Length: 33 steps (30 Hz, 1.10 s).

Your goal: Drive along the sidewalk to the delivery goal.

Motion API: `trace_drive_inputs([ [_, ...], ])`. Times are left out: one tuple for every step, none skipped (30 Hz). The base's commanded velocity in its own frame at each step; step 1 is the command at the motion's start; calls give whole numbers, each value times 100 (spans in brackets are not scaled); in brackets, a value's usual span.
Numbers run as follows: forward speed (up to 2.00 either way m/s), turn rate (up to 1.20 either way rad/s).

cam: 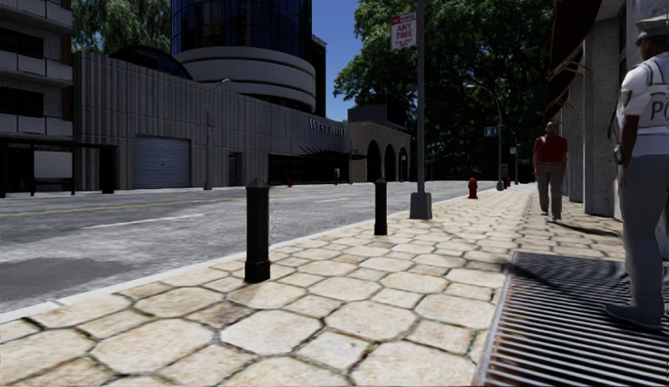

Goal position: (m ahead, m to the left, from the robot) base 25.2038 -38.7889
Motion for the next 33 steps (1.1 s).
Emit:
trace_drive_inputs([
  [199, 0],
  [199, 0],
  [199, 0],
  [199, 0],
  [199, 0],
  [199, 0],
  [199, 0],
  [199, 0],
  [199, 0],
  [199, 0],
  [199, -1],
  [199, -1],
  [199, -23],
  [199, -31],
  [199, -38],
  [199, -38],
  [199, -45],
  [199, -48],
  [199, -50],
  [199, -50],
  [199, -55],
  [199, -58],
  [199, -58],
  [199, -60],
  [199, -60],
  [199, -63],
  [199, -63],
  [199, -64],
  [199, -64],
  [199, -64],
  [199, -64],
  [199, -65],
  [199, -65],
])
